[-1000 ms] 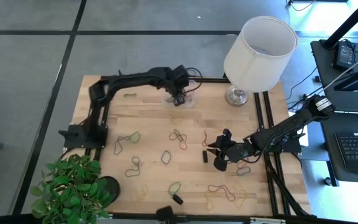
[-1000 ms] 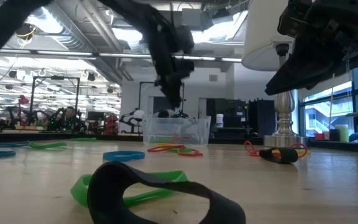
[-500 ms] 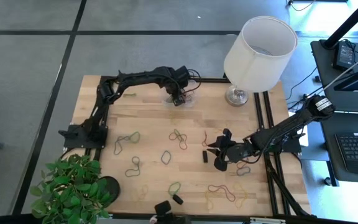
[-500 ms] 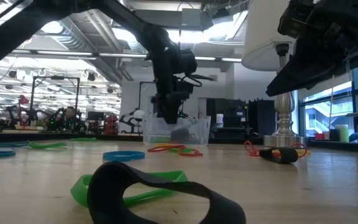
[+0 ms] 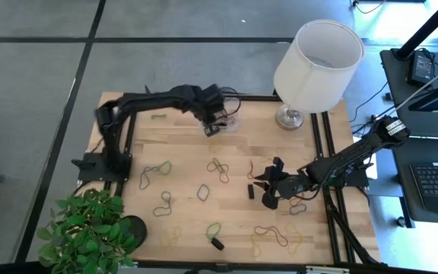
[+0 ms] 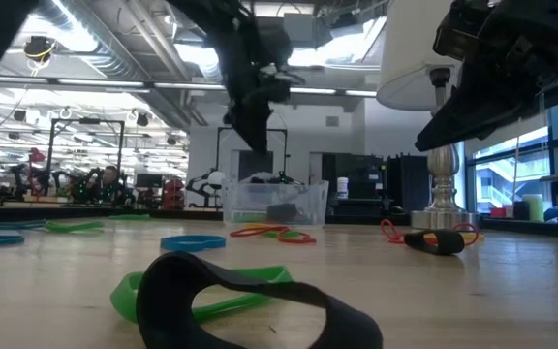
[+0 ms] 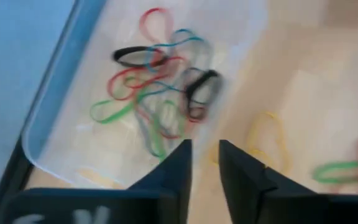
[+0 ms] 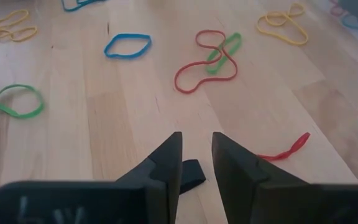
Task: Pick and place rubber bands into bin
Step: Put the yellow rubber band into the transparent bin
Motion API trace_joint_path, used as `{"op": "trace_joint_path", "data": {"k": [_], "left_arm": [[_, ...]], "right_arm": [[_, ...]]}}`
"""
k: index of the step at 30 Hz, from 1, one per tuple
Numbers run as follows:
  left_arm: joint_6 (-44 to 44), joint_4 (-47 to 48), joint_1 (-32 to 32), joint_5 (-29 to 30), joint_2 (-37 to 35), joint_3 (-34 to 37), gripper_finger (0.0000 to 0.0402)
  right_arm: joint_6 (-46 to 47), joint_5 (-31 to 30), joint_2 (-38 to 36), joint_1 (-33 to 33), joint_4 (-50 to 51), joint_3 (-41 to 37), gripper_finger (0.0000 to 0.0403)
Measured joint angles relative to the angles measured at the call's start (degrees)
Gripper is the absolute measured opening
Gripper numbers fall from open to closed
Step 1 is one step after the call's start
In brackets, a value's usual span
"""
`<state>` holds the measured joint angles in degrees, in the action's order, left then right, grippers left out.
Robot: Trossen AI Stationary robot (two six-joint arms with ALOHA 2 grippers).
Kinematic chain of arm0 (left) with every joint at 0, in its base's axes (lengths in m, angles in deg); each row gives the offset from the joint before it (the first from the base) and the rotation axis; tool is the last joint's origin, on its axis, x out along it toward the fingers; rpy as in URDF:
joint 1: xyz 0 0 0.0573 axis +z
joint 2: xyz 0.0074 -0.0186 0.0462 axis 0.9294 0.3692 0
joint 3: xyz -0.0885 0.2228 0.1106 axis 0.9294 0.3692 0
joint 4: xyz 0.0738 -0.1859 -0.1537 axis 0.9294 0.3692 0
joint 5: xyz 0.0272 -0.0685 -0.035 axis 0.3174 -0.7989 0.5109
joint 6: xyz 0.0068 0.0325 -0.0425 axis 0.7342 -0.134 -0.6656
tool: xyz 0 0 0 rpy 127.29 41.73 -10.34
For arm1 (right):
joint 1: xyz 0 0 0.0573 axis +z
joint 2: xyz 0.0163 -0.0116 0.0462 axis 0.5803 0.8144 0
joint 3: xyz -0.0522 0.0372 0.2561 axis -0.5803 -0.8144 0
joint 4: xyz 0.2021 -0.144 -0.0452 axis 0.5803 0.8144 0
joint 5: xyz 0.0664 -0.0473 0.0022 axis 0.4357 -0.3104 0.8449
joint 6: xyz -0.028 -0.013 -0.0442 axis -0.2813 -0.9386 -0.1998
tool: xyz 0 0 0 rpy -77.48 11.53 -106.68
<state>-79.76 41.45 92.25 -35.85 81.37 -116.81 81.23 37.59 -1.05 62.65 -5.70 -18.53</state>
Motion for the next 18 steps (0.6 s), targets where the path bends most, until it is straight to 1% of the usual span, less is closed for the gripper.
{"op": "trace_joint_path", "data": {"k": [3, 4, 8, 10, 18], "left_arm": [[-0.2, -6.9, -2.6, -1.7, -6.8, 8.8, 0.0019], [-0.4, -9.7, -3.5, -1.9, -9.3, 12.2, 0.0010], [-2.1, -19.8, -7.0, -2.1, -19.4, 24.6, 0.0003], [-2.9, -23.0, -8.6, -2.0, -24.6, 29.9, 0.0001], [-6.3, -32.9, -15.0, -1.6, -42.9, 47.2, 0.0001]], "right_arm": [[0.0, 0.0, 0.0, 0.0, 0.2, 0.0, 0.0091], [0.0, 0.0, 0.0, 0.0, 0.2, 0.0, 0.0091], [0.2, 0.0, 0.0, 0.0, 0.2, 0.0, 0.0091], [1.2, 0.0, 0.0, 0.0, 0.2, 0.0, 0.0091], [1.6, 0.0, 0.0, 0.0, 0.2, 0.0, 0.0091]]}}
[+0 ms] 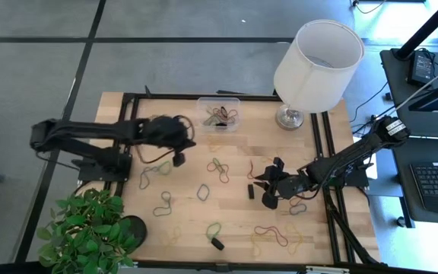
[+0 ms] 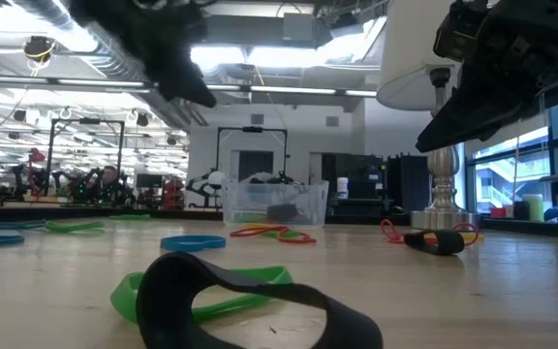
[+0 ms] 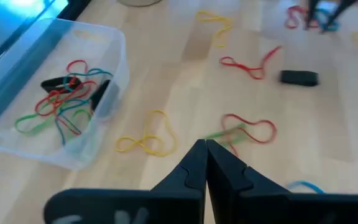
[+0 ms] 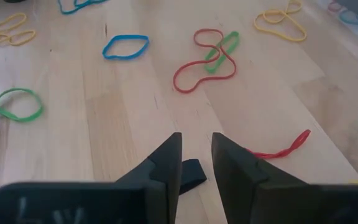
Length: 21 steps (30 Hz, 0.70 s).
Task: Pick and place rubber bands into bin
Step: Put the yellow rubber band into the transparent bin
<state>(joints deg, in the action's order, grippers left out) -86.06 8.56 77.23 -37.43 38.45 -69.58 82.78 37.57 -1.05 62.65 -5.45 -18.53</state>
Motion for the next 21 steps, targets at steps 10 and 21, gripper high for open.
{"op": "trace_joint_path", "data": {"k": [10, 21], "left_arm": [[-1.8, -6.5, -7.0, 0.8, -17.0, 15.4, 0.0001], [-0.6, -7.2, -7.9, 4.6, -27.6, 26.9, 0.0003]], "right_arm": [[-3.1, 0.0, 0.0, 0.0, 0.1, 0.0, 0.0091], [-4.5, 0.1, 0.0, -9.6, 5.2, 0.2, 0.0091]]}}
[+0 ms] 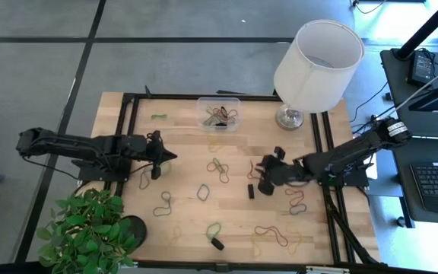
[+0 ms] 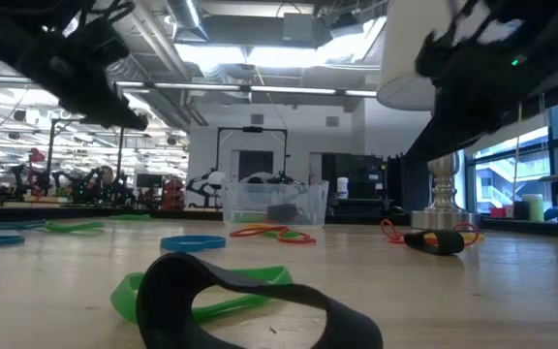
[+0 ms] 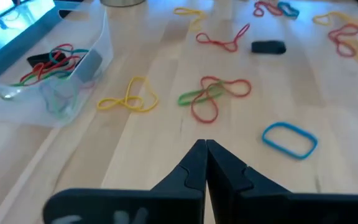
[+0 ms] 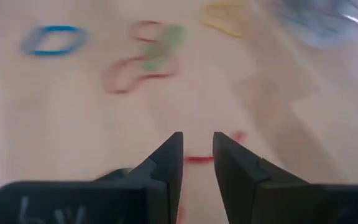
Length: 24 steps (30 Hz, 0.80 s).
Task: Pick and place rubber bands into bin
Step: Put the yellow rubber band into the transparent bin
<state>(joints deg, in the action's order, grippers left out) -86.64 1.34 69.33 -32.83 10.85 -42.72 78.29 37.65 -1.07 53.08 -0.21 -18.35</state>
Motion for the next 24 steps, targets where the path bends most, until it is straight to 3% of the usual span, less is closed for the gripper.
{"op": "trace_joint_path", "data": {"k": [4, 10, 24], "left_arm": [[0.8, -3.4, 0.0, 0.1, -2.2, 4.1, 0.0001], [0.7, -7.0, 0.0, 0.1, -5.3, 8.0, 0.0003], [-0.2, -6.9, 0.0, 0.1, -6.3, 8.2, 0.0004]], "right_arm": [[2.5, 2.3, 0.0, -7.8, 10.8, 3.0, 0.0092], [14.9, 9.4, 0.0, -18.1, 26.4, 5.2, 0.0109], [26.6, 10.4, -0.2, -20.9, 21.4, -7.1, 0.0217]]}}
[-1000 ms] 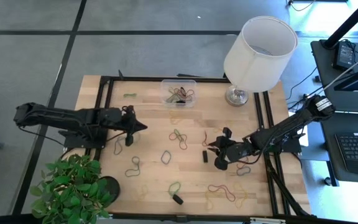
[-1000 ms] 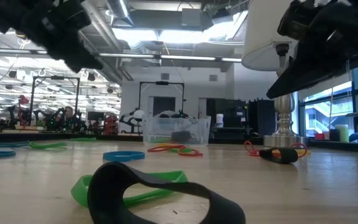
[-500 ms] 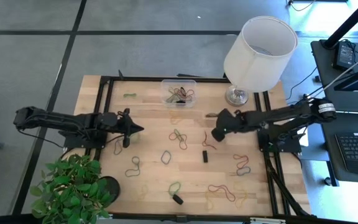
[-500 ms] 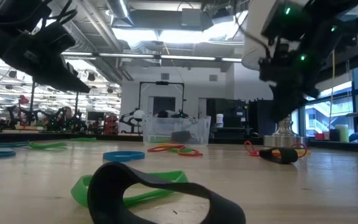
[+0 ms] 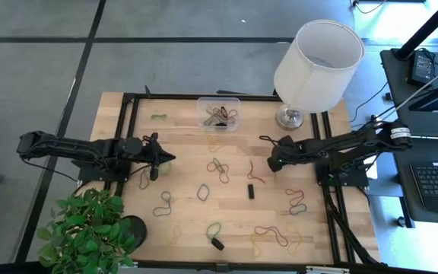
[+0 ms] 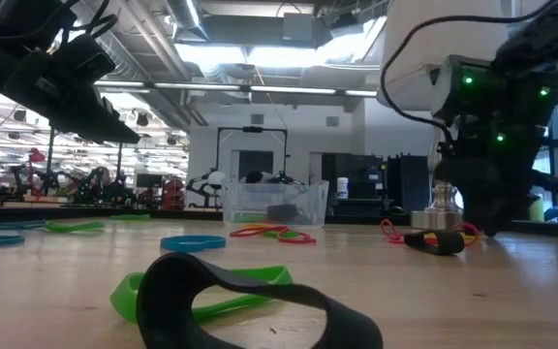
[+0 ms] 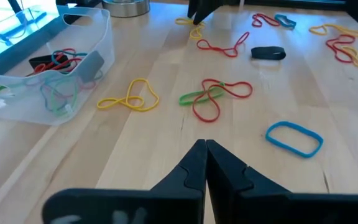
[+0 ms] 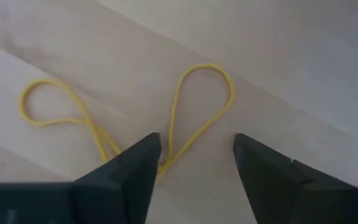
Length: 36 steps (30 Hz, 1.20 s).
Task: Pick and place rubber bands into bin
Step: Put the yellow rubber band into the transparent bin
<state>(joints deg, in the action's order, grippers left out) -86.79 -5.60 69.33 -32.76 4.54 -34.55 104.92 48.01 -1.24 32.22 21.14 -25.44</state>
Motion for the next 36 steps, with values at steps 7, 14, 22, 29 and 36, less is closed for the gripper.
{"op": "trace_joint_path", "data": {"k": [7, 14, 22, 29, 36], "left_arm": [[0.0, 0.8, 0.0, 0.0, 0.0, 0.0, 0.0007], [-0.5, 0.8, 0.0, 0.0, 0.1, 0.0, 0.0008], [-0.5, 0.8, 0.0, 0.0, 0.1, 0.0, 0.0008], [-0.3, 0.7, 0.0, 0.0, 0.1, 0.0, 0.0006], [1.0, 0.4, 0.0, 0.0, 0.1, 0.0, 0.0007]], "right_arm": [[0.2, -1.8, -0.2, 0.4, -4.7, -3.1, 0.0236], [0.1, -3.3, 0.1, 3.2, -6.2, -2.9, 0.0176], [1.5, -2.6, 0.1, 5.4, -7.0, -2.8, 0.0031], [-5.6, 1.8, 0.3, 5.6, -3.8, 6.9, 0.0004], [-18.8, -0.4, 1.2, 5.5, -2.9, 22.6, 0.0002]]}}
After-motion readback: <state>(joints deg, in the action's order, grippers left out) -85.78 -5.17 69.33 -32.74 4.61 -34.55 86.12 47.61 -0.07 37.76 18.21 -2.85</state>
